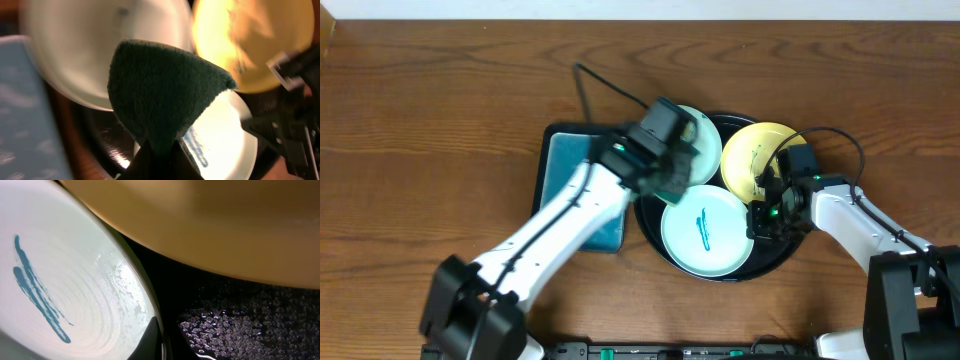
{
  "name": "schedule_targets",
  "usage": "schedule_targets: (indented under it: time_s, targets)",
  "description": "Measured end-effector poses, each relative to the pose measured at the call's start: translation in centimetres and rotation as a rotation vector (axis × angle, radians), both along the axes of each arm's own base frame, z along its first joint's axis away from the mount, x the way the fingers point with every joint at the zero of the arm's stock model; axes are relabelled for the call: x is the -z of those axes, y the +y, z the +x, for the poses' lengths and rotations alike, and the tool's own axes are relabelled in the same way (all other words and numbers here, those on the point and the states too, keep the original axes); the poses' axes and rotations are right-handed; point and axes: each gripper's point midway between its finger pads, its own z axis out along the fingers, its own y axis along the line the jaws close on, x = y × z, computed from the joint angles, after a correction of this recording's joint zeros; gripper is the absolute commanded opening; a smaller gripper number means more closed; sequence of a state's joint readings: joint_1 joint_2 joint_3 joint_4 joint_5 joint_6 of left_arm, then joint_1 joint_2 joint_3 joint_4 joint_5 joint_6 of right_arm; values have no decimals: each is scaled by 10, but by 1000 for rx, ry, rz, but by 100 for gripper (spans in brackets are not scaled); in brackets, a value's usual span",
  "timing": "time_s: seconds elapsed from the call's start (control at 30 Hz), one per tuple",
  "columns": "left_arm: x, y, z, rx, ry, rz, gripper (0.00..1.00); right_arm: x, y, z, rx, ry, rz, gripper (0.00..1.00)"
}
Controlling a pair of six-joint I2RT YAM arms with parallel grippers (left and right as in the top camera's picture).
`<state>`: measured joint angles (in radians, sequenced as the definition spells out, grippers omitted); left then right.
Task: Clean dirty plates on tray and stack at the side
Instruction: 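Move the sponge over to the front pale blue plate, then scrub the front pale blue plate with the sponge in the left gripper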
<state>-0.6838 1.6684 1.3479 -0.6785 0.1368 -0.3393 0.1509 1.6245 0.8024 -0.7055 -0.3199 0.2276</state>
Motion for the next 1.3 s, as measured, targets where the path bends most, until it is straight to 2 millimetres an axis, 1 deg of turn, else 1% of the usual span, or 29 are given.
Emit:
schedule_targets:
  time_s: [0.1, 0.2, 0.3, 0.43, 0.6, 0.73, 0.87, 0.97, 1.13, 1.3]
  targets:
    - [18, -28, -18, 78, 24, 16, 7, 0, 0, 0, 0, 0, 0, 1]
    - [38, -47, -35, 127, 66, 35, 7, 0, 0, 0, 0, 0, 0, 1]
    - [54, -55, -45, 140, 100, 57, 7, 0, 0, 0, 0, 0, 0, 1]
    - [71, -63, -52, 131, 132, 71, 7, 0, 0, 0, 0, 0, 0, 1]
    - [90, -68, -61, 134, 168, 100, 7, 0, 0, 0, 0, 0, 0, 1]
    - [105, -69, -67, 126, 199, 125, 8, 0, 0, 0, 0, 0, 1, 1]
    - [109, -67, -66, 108, 198, 141, 7, 0, 1, 0, 0, 0, 3, 1]
    - [111, -58, -61, 82, 172, 188, 8, 0, 1, 1, 0, -2, 7, 1]
    - [112, -37, -51, 24, 129, 277, 7, 0, 1, 2, 0, -7, 7, 1]
    - [113, -21, -40, -35, 124, 307, 8, 0, 1, 2, 0, -7, 7, 1]
